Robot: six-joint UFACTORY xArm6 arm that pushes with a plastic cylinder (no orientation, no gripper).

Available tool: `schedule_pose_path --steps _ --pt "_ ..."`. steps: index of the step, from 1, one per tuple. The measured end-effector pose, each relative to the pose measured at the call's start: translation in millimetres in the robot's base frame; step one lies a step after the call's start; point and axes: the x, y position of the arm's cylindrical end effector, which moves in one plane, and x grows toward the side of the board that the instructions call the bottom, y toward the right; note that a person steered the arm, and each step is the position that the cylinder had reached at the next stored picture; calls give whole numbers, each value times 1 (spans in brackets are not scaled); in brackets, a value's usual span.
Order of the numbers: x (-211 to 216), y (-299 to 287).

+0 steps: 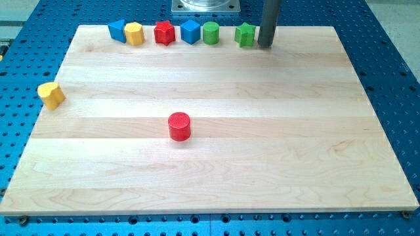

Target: Slide the yellow heart to the right of the green star

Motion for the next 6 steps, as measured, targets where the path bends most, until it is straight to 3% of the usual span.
schedule_pose_path --steps 1,2,4,6 --pt "-7 -24" --pt "11 -53" --pt "71 -43" --pt "179 -187"
